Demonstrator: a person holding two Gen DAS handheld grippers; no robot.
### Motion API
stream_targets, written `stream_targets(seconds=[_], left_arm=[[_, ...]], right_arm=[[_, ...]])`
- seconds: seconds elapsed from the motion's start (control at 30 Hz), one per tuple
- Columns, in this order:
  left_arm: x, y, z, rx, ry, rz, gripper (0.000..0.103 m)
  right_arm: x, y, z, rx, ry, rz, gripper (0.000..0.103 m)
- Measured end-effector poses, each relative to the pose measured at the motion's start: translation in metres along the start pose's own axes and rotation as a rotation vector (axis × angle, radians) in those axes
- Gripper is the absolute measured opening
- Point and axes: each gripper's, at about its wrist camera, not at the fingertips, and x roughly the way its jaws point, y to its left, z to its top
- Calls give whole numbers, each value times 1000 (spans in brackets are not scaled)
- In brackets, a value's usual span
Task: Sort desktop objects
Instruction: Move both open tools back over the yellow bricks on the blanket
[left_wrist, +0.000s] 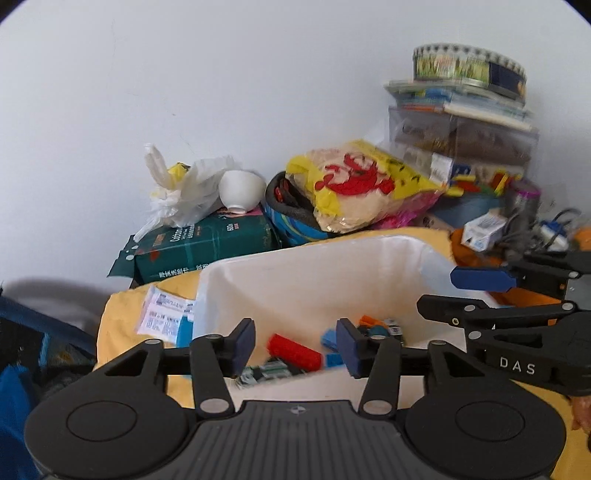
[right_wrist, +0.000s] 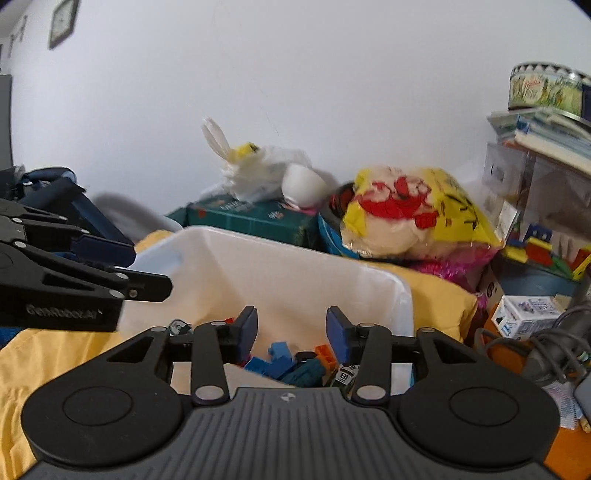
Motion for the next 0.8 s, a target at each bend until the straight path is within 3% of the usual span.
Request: stream_targets(seconds=[0.13,0.23,0.43,0.57,0.8], left_arm=[[-23,-4,-32,-28,13,-4,62],[-32,-11,-69,-49,70,-6,62],[-35,-25,-129,-125,226,-85,62],[-39,-35,-146,-102,257,-98,62],[-37,-40,-162,-105,293,-95,62]], right_arm=[[-28,0,-15,26,-20,31,47],[-42,4,-35,23,-1,36,49],[-51,16,-90,47,151,64,49],[-55,23,-118,57,228,89,49],[-64,32,-136,33,266,107,51]])
